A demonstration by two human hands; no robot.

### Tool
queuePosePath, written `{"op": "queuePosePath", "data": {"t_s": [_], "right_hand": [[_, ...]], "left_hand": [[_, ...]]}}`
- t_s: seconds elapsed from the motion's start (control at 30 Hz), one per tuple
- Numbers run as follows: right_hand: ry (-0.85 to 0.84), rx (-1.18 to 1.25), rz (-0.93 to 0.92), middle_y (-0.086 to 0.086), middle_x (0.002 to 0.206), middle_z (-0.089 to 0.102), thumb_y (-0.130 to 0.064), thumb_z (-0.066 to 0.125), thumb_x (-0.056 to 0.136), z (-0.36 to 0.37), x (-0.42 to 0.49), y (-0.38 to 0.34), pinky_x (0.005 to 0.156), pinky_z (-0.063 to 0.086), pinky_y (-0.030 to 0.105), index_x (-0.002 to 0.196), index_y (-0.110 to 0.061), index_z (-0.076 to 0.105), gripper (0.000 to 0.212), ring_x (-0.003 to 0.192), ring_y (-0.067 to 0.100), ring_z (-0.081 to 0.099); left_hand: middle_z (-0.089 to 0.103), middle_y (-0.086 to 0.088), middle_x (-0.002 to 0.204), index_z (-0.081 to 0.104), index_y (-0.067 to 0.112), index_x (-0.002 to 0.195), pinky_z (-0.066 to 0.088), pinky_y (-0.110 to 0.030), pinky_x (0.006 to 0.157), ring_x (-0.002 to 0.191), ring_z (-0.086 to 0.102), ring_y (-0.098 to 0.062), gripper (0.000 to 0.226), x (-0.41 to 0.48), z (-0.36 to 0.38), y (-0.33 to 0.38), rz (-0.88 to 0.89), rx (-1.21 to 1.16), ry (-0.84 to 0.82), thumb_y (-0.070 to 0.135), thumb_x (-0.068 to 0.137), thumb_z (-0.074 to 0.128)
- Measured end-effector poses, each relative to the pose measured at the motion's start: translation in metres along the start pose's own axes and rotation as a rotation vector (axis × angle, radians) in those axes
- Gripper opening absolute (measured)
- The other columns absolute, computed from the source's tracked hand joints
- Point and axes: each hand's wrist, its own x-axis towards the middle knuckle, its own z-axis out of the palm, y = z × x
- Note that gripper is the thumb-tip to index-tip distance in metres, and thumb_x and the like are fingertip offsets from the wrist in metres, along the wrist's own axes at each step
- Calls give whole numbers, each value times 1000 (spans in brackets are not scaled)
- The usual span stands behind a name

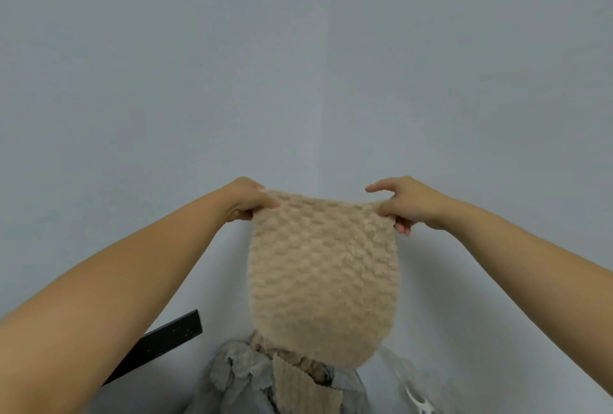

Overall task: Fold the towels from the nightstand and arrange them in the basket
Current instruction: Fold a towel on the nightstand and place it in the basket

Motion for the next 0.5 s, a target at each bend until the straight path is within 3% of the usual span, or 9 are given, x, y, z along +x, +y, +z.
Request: {"op": "queuePosePath", "data": {"t_s": [0.07,0.13,0.17,0.23,0.3,0.37,0.43,0.5], "right_hand": [[-47,160,-23,6,54,44,4,49,90,-2,-1,1,44,47,26,121,-22,61,42,37,17,48],[-89,238,-63,16,54,42,5,50,92,-7,-2,1,47,50,25,114,-12,69,34,38,17,49],[-123,227,-71,19,56,43,4,51,92,-8,-2,0,50,53,25,109,-9,71,29,39,16,52],[-211,190,-74,7,54,47,3,53,93,-9,-3,-2,65,59,27,106,-5,70,24,50,17,62],[-329,187,-101,4,71,69,6,54,91,-10,-6,-7,81,57,28,113,-6,65,27,76,19,71],[-393,102,-153,5,100,74,13,52,89,-10,-9,-11,88,54,27,117,-12,61,39,99,15,69],[-298,-127,-199,-5,99,74,14,49,88,-8,-12,-15,85,52,21,106,-25,63,45,94,4,68],[-87,-351,-247,-10,80,71,7,49,89,-5,-11,-18,68,47,11,85,-34,64,44,76,4,66]], "left_hand": [[54,-9,69,54,8,80,51,-30,60,58,50,-20,25,0,1,4,39,-40,99,15,79,77],[50,-6,63,51,9,71,45,-25,51,52,47,-18,27,-1,4,6,77,27,135,17,84,72],[53,-6,66,52,8,70,46,-25,55,57,50,-18,25,-1,7,7,100,44,131,16,87,68],[58,-9,79,57,5,77,50,-30,70,71,56,-21,17,-1,14,10,123,24,87,12,92,60],[62,-11,88,62,3,90,53,-30,75,80,60,-23,9,-4,19,16,144,-32,14,7,94,55],[64,-10,89,63,4,91,55,-27,71,80,63,-19,8,-5,23,22,207,-19,-5,6,94,57],[64,-10,87,63,6,84,56,-28,70,79,63,-20,6,-8,27,27,276,9,50,7,91,61],[64,-10,82,62,7,75,58,-35,75,77,63,-22,13,-8,32,31,332,30,129,9,86,67]]}}
